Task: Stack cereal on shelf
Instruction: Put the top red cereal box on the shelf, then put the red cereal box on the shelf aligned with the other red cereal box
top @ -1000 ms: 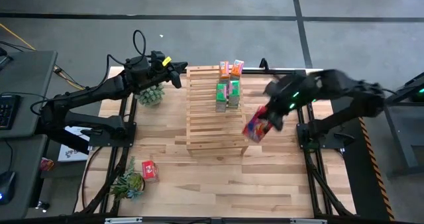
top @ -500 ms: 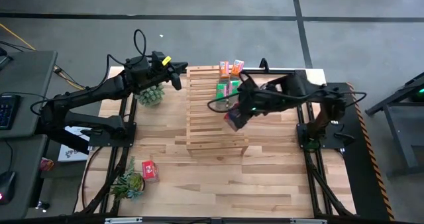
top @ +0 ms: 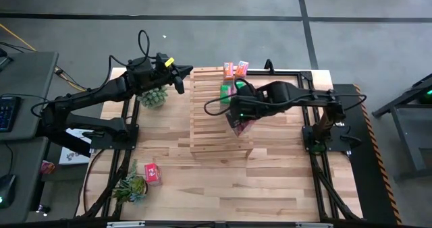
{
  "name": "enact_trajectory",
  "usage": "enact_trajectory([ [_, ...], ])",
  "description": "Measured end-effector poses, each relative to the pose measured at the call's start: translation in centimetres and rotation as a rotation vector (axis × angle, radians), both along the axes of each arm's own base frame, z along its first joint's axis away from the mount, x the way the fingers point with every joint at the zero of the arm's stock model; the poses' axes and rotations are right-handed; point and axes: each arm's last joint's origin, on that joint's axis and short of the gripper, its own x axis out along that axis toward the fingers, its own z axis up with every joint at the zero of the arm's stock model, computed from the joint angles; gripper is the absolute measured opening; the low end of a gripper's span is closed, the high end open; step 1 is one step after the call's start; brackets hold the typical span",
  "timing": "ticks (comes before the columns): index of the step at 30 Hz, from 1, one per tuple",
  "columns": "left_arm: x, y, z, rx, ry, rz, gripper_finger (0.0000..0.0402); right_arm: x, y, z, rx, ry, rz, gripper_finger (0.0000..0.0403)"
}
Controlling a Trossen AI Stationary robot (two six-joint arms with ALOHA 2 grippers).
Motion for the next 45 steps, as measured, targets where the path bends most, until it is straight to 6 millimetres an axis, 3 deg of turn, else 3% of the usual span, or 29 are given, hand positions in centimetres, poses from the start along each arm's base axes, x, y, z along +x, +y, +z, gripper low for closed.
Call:
enact_trajectory([
  [4, 0.0, 0.0, 0.0, -0.003, -0.001, 0.000, 0.0000, 0.3, -0.8, -1.3, 0.070, 0.030, -0.088, 0.0092],
  [11, 0.1, -0.1, 0.0, -0.013, -0.006, -0.042, 0.0000, 0.2, -1.8, -1.3, 0.058, 0.007, -0.198, 0.0092],
  [21, 0.1, -0.1, 0.0, -0.013, -0.006, -0.040, 0.0000, 0.1, -1.4, -1.1, 0.023, 0.001, -0.190, 0.0093],
  [35, 0.1, -0.1, 0.0, -0.012, -0.006, -0.037, 0.0000, -0.1, -0.6, -0.6, -0.020, -0.013, -0.134, 0.0214],
  [45, 0.1, -0.1, 0.0, -0.012, -0.006, -0.037, 0.0000, -0.8, -0.9, 2.8, -0.120, -0.123, -0.077, 0.0229],
])
